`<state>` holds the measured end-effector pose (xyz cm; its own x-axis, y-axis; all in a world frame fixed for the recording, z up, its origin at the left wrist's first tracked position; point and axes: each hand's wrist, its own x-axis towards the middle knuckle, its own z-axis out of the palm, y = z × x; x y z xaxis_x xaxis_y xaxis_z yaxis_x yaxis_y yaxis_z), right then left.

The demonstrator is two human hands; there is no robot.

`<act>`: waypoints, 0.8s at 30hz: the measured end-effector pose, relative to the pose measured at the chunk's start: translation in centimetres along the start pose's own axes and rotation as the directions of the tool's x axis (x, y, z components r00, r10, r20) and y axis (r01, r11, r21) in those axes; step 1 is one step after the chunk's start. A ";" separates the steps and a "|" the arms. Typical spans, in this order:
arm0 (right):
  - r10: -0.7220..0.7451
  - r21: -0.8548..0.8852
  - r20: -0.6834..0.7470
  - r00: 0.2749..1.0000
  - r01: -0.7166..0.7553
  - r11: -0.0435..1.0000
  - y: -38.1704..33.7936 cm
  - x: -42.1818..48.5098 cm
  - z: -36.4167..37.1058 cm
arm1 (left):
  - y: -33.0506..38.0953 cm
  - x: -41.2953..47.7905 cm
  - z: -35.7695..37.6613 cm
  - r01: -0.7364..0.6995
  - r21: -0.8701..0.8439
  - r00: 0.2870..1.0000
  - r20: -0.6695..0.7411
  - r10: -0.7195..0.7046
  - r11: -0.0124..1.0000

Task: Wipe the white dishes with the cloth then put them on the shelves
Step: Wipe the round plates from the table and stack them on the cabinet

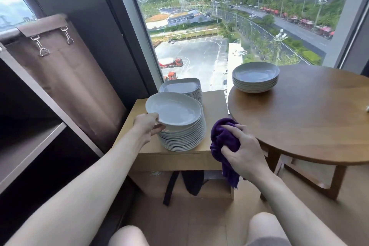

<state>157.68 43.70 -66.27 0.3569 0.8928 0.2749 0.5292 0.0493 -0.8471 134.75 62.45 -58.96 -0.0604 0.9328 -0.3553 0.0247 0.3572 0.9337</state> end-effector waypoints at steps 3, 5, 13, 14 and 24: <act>0.006 -0.019 0.013 1.000 -0.005 1.000 0.2 0.1 0.1 | 0.2 0.4 -0.4 0.016 0.169 0.999 -0.031 -0.011 0.985; 0.003 -0.029 0.016 1.000 -0.003 1.000 0.3 0.2 0.1 | 0.2 0.5 -0.6 0.015 0.256 0.999 -0.034 -0.006 0.967; 0.027 -0.032 0.014 1.000 -0.026 0.999 0.5 0.1 -0.3 | -1.3 0.6 -0.4 0.026 0.385 0.999 -0.053 -0.006 0.923; 0.029 -0.036 0.014 0.999 -0.029 0.999 0.6 0.1 -0.4 | -1.4 0.6 -0.4 0.020 0.390 0.999 -0.047 -0.002 0.921; 0.078 -0.019 -0.023 0.997 -0.078 0.997 1.3 1.1 -2.4 | -0.1 -3.2 1.3 -0.220 0.331 0.975 0.035 0.221 0.917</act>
<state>160.57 43.68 -65.99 0.4144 0.8835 0.2186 0.5142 -0.0290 -0.8572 136.20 59.49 -57.99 -0.0187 0.9898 -0.1414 0.3666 0.1383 0.9200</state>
